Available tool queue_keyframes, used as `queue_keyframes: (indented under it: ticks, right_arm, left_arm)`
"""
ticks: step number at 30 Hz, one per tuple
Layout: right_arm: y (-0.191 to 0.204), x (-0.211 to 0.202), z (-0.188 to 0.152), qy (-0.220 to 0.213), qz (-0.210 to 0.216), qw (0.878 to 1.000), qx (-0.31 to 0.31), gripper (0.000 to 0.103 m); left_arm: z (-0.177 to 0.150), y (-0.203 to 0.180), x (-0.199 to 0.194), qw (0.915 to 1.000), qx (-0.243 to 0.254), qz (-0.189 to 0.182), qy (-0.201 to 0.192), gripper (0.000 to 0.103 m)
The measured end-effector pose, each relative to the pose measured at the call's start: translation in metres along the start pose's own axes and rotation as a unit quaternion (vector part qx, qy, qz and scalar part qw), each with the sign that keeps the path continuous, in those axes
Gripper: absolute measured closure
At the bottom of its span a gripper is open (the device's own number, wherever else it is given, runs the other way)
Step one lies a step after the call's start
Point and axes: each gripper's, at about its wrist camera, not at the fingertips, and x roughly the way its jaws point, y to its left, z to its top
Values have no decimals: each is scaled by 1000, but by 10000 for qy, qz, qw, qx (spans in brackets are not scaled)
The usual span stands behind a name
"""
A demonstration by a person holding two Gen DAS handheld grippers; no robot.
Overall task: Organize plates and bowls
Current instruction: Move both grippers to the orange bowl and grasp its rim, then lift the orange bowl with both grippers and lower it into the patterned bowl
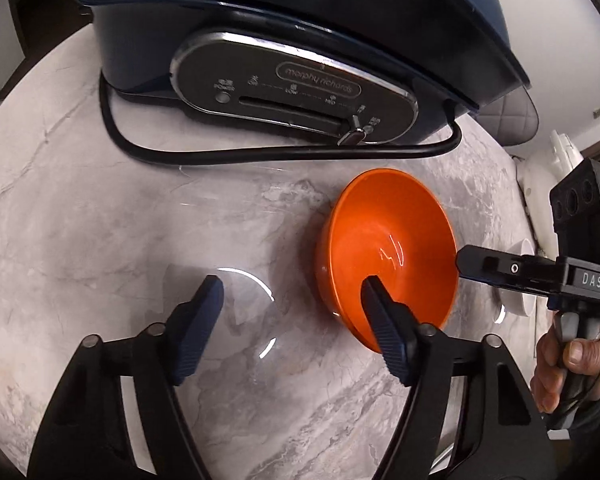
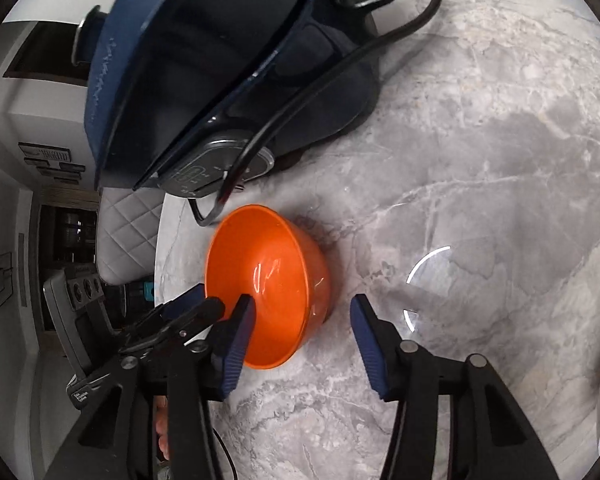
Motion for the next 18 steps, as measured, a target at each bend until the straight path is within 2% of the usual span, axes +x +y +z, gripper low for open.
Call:
queue_keyframes:
  ticks: [3,4,5,7,8,12,14,16,18]
  right_arm:
    - [-3,3,1,-14,96,9999,106,53]
    - [-3,5,2,1,106,9999,95,54]
    - [-2,6,2,36,105,9999,81,58]
    - [-3,9,4,111,93,9999,69,71]
    - [-3,10,6,128,82,9998,86,77]
    - [-9,10,5,101,126,9997,181,88]
    - [-11,8,4,90,150,9997,189,89]
    - [-10,7,4,84,156,9997,142,89]
    - [-10,6,4,67,142,9998,105,89]
  left_arm:
    - [4,-3,8,10000,47,-59,54,39]
    - [5,-4,10,9999,53,-82,74,46]
    - [6,-5,11,9999,55,-103,85,51]
    - [8,-5,14,9998,49,-149,108,66]
    - [9,-5,16,9998,50,-155,132,68]
    - [10,-9,19,9997,49,-178,144,74]
    - [9,-8,19,9997,54,-205,151,77]
    - [9,-14,22,9994,81,-269,185,85]
    - [9,-18,23,9993,136,-278,216,87]
